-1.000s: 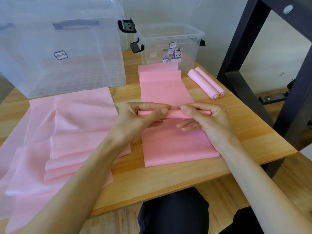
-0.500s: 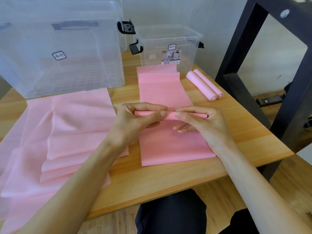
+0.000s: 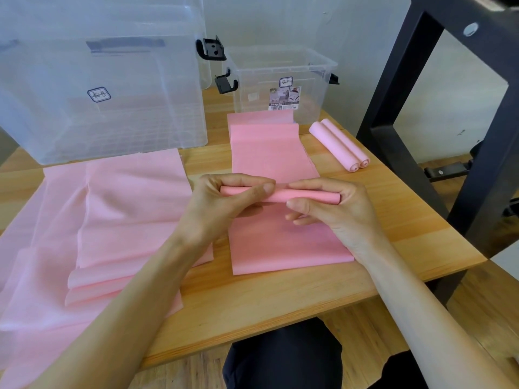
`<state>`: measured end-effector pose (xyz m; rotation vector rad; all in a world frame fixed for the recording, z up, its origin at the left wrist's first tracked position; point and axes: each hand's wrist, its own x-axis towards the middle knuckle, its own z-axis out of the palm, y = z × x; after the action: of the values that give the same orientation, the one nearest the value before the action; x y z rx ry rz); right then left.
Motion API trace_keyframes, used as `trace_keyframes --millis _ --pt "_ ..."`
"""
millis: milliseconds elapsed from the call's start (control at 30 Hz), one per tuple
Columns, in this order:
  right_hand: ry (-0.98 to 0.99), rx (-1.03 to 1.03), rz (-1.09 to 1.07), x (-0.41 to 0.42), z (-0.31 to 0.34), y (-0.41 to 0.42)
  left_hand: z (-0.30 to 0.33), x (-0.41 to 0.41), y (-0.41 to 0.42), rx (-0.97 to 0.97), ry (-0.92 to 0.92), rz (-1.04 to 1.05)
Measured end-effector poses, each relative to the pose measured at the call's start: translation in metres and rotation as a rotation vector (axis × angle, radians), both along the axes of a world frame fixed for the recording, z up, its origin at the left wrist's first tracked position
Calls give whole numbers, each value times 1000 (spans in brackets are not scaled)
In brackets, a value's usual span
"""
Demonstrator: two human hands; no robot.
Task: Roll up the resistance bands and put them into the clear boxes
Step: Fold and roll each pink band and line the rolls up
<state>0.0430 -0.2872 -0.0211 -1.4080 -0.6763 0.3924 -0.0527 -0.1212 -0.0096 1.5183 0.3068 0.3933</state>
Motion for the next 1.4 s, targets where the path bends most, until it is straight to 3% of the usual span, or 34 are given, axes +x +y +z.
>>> trace_keyframes --millis 1400 --pt "-10 -19 -45 2 -1 -1 3 -3 -2 86 5 -64"
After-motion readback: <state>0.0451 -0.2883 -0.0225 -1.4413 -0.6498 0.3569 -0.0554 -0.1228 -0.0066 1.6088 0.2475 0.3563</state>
